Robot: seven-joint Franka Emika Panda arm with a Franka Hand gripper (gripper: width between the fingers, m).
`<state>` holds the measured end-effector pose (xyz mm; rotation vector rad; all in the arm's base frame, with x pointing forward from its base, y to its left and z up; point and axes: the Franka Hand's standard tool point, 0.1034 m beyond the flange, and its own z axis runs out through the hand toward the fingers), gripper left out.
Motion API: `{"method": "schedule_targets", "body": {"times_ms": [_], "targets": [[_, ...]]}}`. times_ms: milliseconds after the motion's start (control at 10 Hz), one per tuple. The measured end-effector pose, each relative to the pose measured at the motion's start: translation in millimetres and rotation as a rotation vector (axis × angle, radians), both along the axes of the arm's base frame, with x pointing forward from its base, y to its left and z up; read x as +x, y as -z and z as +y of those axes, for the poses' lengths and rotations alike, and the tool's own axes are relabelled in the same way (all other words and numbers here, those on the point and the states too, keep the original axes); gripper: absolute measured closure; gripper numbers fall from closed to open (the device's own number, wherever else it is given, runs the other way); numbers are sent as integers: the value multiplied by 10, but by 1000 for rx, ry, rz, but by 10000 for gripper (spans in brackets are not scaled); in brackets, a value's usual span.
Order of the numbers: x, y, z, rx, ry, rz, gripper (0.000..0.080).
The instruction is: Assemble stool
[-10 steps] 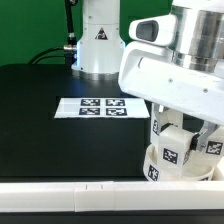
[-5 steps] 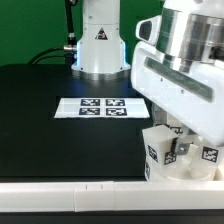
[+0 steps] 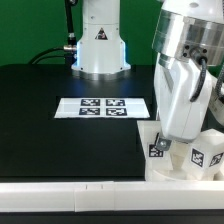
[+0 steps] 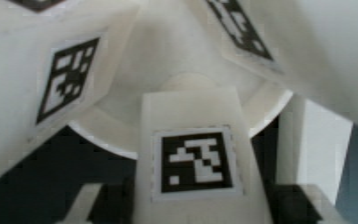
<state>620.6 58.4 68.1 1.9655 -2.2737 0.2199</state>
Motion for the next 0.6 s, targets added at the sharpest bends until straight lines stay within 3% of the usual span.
{"method": "schedule_targets", "body": {"times_ms": [100, 200, 300, 400, 600], "targets": [[0, 1, -1, 0, -2, 0, 459], [-2, 4, 9, 1, -8, 2, 282], [4, -8, 27, 2, -13, -2, 282], [21, -102, 87, 14, -31, -19, 191], [4, -417, 113, 60, -68, -42, 152]]}}
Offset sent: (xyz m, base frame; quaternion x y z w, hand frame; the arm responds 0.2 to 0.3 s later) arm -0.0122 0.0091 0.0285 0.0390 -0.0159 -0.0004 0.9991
